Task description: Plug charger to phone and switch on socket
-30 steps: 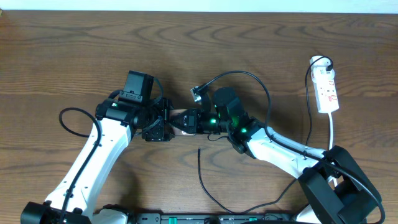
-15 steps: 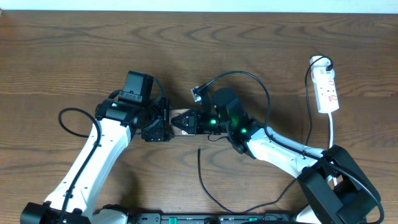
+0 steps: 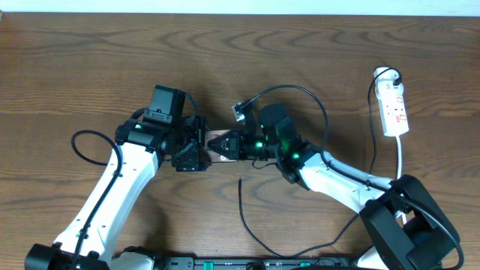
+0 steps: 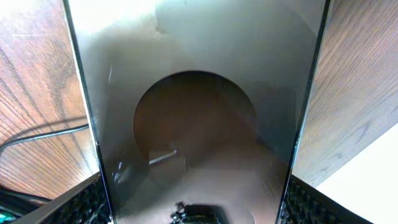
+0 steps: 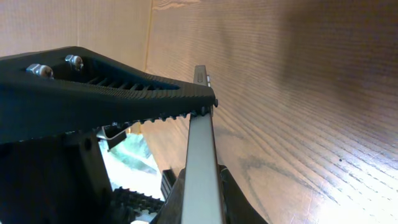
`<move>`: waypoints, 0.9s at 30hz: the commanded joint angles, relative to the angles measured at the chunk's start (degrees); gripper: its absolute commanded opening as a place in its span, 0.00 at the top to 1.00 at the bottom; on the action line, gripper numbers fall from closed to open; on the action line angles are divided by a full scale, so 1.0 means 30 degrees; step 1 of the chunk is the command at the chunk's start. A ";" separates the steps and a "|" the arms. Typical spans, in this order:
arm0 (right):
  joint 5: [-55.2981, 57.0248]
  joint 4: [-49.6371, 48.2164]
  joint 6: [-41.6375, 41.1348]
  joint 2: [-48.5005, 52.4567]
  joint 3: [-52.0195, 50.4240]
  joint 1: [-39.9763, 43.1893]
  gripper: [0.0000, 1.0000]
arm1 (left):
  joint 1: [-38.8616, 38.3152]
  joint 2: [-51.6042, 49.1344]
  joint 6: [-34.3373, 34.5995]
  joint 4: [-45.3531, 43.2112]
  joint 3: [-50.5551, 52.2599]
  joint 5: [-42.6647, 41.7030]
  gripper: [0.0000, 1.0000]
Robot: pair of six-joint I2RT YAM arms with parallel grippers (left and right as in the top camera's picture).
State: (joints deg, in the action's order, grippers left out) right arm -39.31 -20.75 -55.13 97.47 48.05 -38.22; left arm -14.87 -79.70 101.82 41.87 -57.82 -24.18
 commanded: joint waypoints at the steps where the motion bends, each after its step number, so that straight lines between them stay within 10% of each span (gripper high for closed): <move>1: -0.0503 0.0182 0.0248 -0.0095 0.0393 0.0933 0.99 | -0.0138 0.0117 0.0080 0.0160 -0.0408 -0.0204 0.20; 13: -0.0437 0.3381 0.2069 -0.0095 0.0386 0.3417 0.99 | -0.0138 0.0124 -0.0270 0.0138 -0.0408 -0.0219 0.20; 22: -0.0510 0.3781 0.1122 -0.0095 0.0386 0.5486 0.99 | -0.0102 0.0131 -1.1788 -0.4473 -0.0408 -0.1800 0.20; 27: -0.0976 0.3614 -0.1617 -0.0095 0.0386 0.6819 0.99 | -0.0102 0.0138 -1.4251 -0.6280 -0.0408 -0.2149 0.20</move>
State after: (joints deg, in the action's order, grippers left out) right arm -39.46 -8.91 -53.71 97.47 48.05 -20.16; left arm -15.22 -79.72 71.48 25.58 -57.89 -28.45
